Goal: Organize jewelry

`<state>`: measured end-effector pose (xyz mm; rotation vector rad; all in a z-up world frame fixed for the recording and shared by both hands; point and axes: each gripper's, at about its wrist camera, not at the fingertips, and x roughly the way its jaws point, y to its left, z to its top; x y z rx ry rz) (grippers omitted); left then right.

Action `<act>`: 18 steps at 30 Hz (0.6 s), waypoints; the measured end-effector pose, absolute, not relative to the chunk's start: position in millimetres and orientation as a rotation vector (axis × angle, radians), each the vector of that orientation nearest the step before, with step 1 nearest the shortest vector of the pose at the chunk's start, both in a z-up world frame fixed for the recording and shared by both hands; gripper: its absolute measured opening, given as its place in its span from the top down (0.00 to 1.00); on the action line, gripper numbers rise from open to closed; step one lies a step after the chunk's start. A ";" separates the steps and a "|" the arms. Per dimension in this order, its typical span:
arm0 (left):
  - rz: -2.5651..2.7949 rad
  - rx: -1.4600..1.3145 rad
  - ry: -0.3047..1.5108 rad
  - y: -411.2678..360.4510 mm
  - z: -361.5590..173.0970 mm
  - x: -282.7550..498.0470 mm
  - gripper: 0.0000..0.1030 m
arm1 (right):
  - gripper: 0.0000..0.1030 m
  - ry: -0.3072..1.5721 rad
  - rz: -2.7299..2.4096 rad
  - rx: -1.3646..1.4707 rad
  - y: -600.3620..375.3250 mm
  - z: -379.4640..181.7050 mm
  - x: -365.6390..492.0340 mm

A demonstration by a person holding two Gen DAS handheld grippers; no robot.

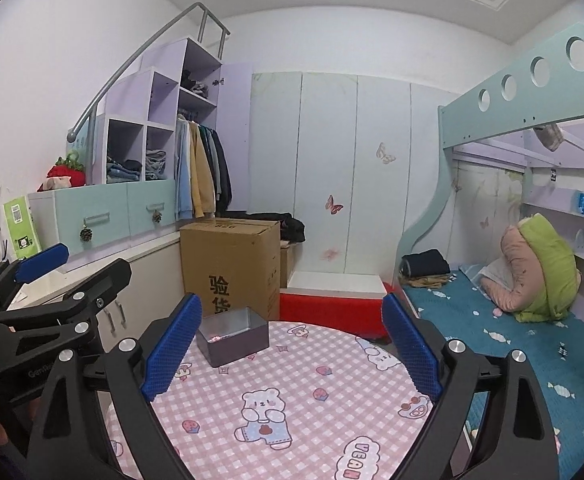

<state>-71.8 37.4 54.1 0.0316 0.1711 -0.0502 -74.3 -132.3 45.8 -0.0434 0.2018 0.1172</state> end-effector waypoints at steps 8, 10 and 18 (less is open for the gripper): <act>-0.045 0.039 0.146 33.7 53.1 -72.0 0.13 | 0.13 0.206 0.108 -0.041 -136.1 44.2 -73.2; -0.042 0.047 0.142 32.3 53.1 -71.5 0.12 | 0.13 0.210 0.105 -0.040 -135.2 43.4 -72.8; -0.043 0.048 0.147 31.3 52.0 -67.7 0.12 | 0.13 0.219 0.104 -0.038 -137.5 42.9 -67.7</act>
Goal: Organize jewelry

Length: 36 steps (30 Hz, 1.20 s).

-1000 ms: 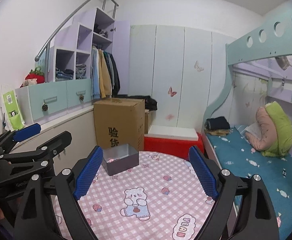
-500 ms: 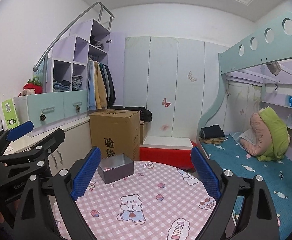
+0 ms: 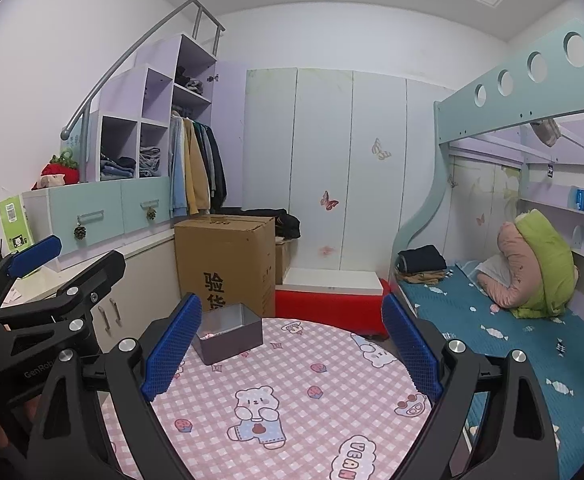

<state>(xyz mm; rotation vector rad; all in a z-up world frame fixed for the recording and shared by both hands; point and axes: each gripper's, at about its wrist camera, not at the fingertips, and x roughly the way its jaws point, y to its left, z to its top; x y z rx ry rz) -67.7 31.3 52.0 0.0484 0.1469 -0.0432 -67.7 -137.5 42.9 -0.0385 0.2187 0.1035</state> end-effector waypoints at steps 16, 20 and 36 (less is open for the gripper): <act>-0.039 0.060 0.156 29.5 45.1 -55.7 0.12 | 0.13 0.240 0.095 -0.044 -138.5 35.2 -55.9; -0.050 0.058 0.165 29.5 43.8 -52.4 0.12 | 0.13 0.244 0.093 -0.046 -138.8 33.4 -53.9; -0.058 0.056 0.153 27.7 39.7 -47.9 0.12 | 0.13 0.266 0.092 -0.031 -141.1 27.5 -49.8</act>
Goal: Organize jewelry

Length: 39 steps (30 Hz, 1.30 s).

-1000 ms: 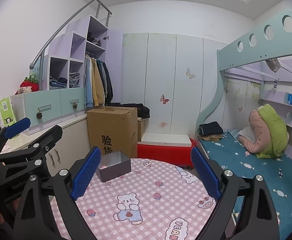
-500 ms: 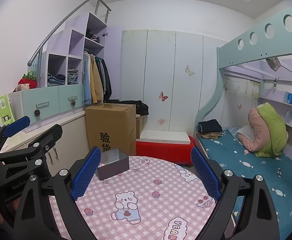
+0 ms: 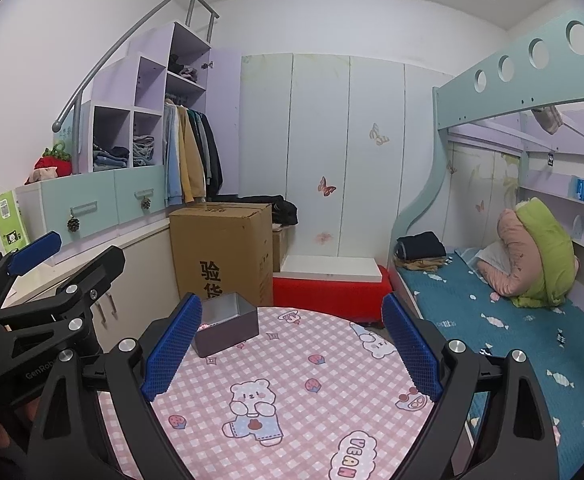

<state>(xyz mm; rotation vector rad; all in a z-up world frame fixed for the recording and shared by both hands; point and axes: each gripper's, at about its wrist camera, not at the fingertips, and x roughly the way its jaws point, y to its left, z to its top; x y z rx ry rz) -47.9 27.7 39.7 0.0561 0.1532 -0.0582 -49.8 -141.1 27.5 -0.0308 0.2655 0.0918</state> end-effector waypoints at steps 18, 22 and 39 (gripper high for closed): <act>-0.056 0.064 0.157 24.6 36.2 -43.5 0.12 | 0.13 0.278 0.093 -0.026 -143.1 25.7 -46.4; -0.057 0.064 0.164 24.1 34.5 -41.2 0.12 | 0.13 0.284 0.092 -0.024 -143.1 23.7 -44.2; -0.060 0.065 0.170 24.1 30.9 -36.0 0.12 | 0.13 0.292 0.092 -0.022 -144.6 21.3 -40.4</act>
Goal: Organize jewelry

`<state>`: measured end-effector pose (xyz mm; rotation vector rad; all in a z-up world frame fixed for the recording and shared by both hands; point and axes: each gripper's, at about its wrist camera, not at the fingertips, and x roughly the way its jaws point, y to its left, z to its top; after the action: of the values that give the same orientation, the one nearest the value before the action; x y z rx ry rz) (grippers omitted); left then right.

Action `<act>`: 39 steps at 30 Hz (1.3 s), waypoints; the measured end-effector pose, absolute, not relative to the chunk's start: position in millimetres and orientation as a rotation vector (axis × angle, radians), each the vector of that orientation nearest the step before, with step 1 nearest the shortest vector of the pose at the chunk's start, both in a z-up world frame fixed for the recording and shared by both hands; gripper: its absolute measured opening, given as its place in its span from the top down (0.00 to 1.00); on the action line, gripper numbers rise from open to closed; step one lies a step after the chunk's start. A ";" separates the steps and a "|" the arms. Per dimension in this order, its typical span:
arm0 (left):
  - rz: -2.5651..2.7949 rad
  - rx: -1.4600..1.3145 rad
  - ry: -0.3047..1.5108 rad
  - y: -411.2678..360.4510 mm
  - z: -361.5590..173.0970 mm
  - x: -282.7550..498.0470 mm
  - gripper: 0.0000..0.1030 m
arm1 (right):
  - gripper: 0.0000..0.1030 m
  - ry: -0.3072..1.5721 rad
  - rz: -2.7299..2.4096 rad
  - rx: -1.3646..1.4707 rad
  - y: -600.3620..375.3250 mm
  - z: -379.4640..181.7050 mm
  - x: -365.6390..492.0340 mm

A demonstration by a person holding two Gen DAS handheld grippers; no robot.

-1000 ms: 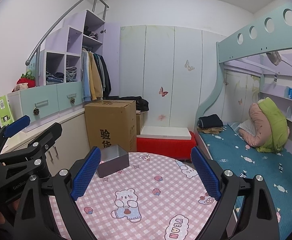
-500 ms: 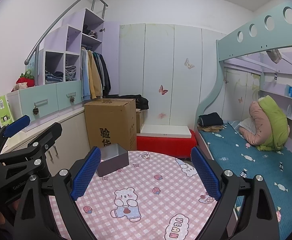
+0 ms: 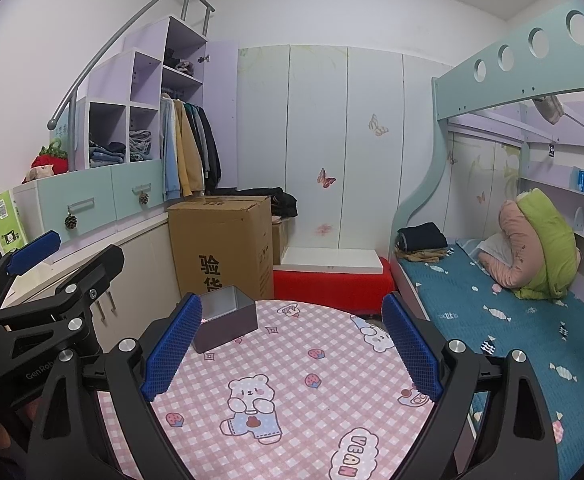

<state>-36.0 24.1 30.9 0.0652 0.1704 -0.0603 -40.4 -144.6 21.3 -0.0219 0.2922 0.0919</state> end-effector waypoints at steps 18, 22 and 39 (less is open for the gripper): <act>-0.068 0.057 0.246 27.1 16.9 -15.0 0.12 | 0.13 0.336 0.093 -0.009 -145.7 8.0 -23.5; -0.066 0.064 0.270 25.2 10.4 -7.4 0.12 | 0.13 0.360 0.089 -0.001 -146.8 3.7 -17.2; -0.094 0.047 0.240 24.7 6.1 -1.4 0.12 | 0.13 0.378 0.088 0.008 -150.1 3.6 -7.9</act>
<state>-1.4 24.7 6.1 0.0466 0.2401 -0.0936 -7.9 -150.1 3.6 0.0077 0.3775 0.0877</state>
